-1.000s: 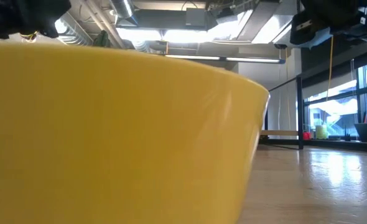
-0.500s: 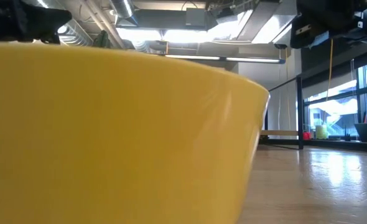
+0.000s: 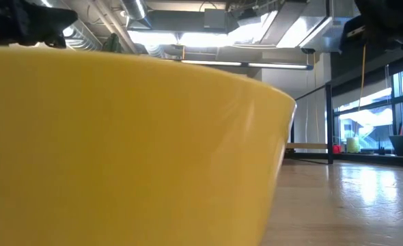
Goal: Pick & Place Mini bowls
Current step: Stack the blue patterned bowl on the blue patterned bowls on the shelf
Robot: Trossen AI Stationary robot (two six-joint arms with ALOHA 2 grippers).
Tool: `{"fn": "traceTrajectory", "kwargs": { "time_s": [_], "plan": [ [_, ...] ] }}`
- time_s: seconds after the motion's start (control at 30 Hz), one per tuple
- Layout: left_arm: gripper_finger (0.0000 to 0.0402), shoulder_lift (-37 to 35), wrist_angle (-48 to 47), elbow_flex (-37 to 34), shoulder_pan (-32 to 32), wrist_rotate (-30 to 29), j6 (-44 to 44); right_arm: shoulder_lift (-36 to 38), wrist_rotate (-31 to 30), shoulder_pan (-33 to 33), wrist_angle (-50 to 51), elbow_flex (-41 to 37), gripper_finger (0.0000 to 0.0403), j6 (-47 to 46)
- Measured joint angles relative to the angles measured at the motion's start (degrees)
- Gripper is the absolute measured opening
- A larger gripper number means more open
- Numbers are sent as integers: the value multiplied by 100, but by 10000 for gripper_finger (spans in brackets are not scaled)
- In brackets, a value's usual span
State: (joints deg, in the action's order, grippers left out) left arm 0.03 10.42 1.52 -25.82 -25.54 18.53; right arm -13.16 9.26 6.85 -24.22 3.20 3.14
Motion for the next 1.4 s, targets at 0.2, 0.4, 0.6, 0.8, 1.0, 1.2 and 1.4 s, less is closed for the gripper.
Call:
{"fn": "traceTrajectory", "kwargs": {
  "time_s": [0.2,0.4,0.6,0.8,1.0,1.2,1.4],
  "plan": [
    [3,0,-15,0,0,160,-100,366,-206,0,41,-173,5,79],
    [3,0,-48,0,0,133,61,379,-215,0,204,-223,11,146],
    [3,0,10,0,0,392,52,379,-191,0,383,-223,7,339],
    [3,0,25,0,0,1001,-263,379,-158,0,418,-223,11,360],
    [3,0,52,0,0,1016,-306,379,-146,0,441,-223,13,309],
    [4,0,578,0,0,1081,-381,377,-3,122,254,-217,4,182],
    [4,0,787,2,0,1152,-298,-15,-8,708,293,283,10,178]
  ]
}}
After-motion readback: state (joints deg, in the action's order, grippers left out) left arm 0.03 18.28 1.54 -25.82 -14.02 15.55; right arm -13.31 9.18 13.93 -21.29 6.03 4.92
